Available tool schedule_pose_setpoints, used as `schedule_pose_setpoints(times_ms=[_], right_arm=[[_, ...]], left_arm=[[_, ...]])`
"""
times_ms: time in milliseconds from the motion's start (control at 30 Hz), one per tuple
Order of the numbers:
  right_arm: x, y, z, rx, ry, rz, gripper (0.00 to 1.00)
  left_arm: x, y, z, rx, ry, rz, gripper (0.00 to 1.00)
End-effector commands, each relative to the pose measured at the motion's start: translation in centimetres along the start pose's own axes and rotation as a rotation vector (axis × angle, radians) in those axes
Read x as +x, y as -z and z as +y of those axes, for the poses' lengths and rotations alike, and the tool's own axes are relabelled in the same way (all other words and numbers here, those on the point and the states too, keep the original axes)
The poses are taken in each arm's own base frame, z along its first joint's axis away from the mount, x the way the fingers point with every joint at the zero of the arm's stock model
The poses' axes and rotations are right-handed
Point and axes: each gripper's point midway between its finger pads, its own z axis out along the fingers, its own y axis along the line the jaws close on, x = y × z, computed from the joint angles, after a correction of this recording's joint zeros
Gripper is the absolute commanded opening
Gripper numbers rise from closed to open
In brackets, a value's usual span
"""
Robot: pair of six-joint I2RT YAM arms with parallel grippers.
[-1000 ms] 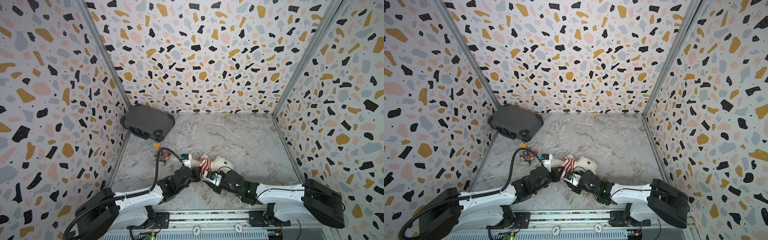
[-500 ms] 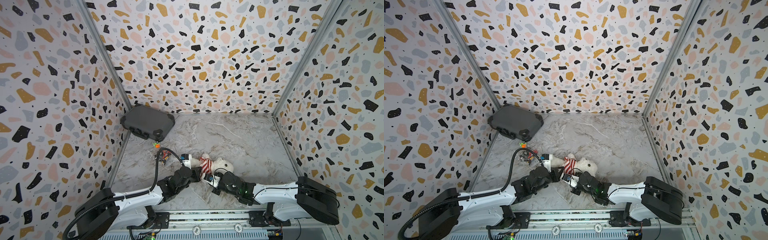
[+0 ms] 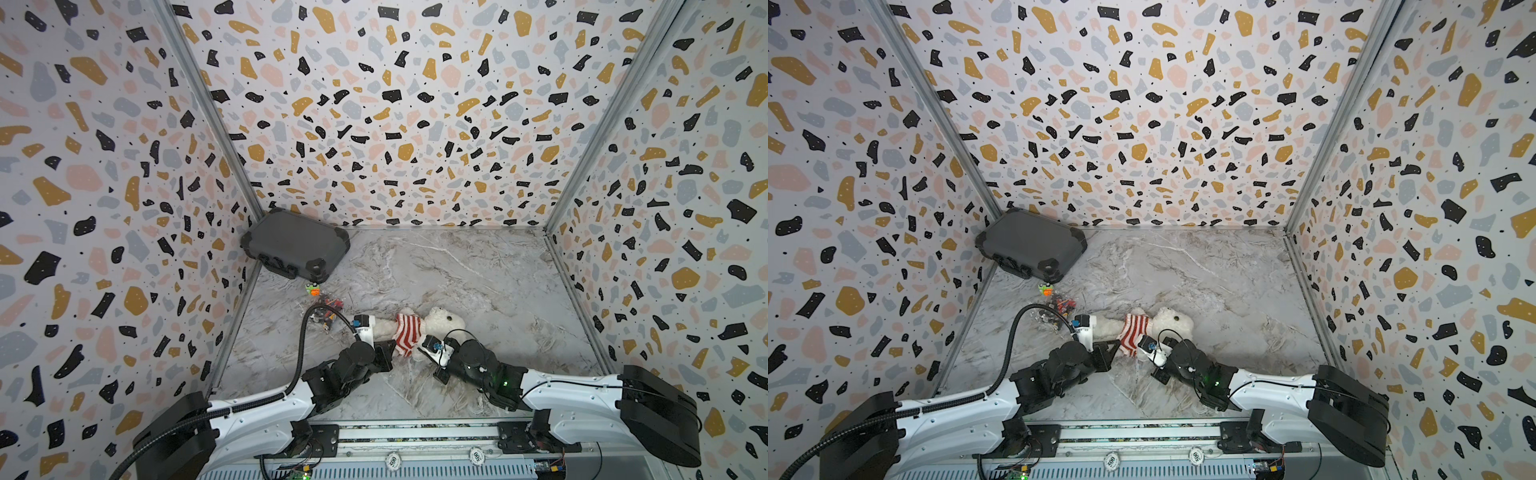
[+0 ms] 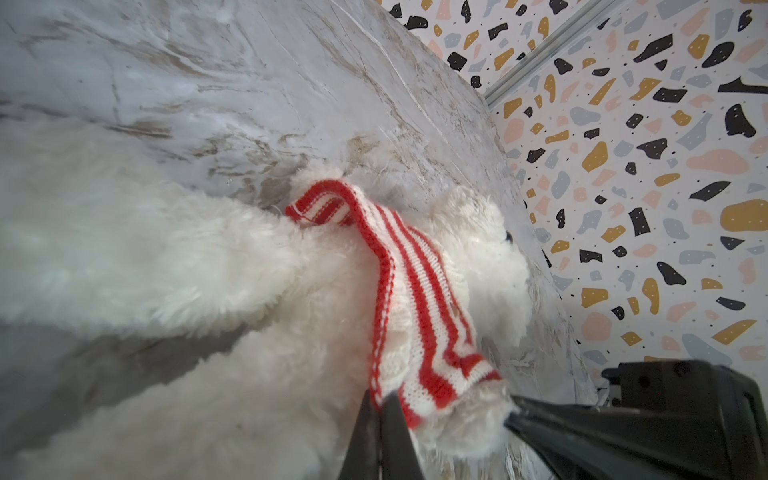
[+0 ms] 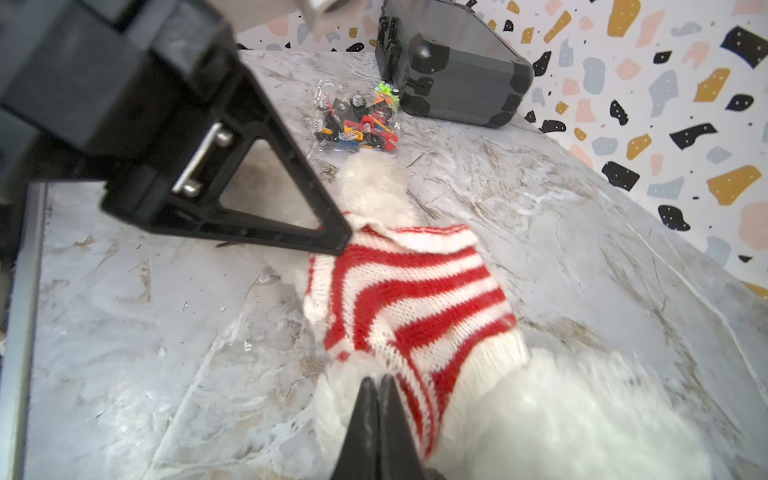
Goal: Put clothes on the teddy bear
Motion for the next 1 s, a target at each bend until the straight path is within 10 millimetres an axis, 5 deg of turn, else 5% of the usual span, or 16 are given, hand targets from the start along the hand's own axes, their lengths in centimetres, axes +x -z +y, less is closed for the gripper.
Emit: schedule_pose_setpoints(times_ms=[0, 233, 367, 633, 867, 967], right_arm=[[1.3, 0.6, -0.6, 0.011, -0.093, 0.037, 0.00], [2.7, 1.6, -2.0, 0.037, -0.225, 0.035, 0.00], [2.6, 1.8, -0.5, -0.051, -0.207, 0.023, 0.00], [2.0, 2.5, 1.1, -0.144, -0.157, -0.029, 0.00], [2.4, 3.4, 1.9, -0.177, -0.134, -0.069, 0.00], [2.5, 3.4, 1.9, -0.177, -0.135, -0.073, 0.00]], left_arm=[[1.0, 0.2, 0.8, -0.034, -0.007, 0.006, 0.00], [2.5, 0.3, 0.9, -0.063, -0.023, 0.029, 0.00], [1.1, 0.9, -0.2, -0.059, -0.038, 0.000, 0.22], [-2.3, 1.9, -4.3, -0.037, -0.131, -0.032, 0.27], [-3.7, -0.9, -8.5, -0.017, -0.256, 0.007, 0.27], [-3.8, -3.3, -8.8, -0.020, -0.279, 0.054, 0.26]])
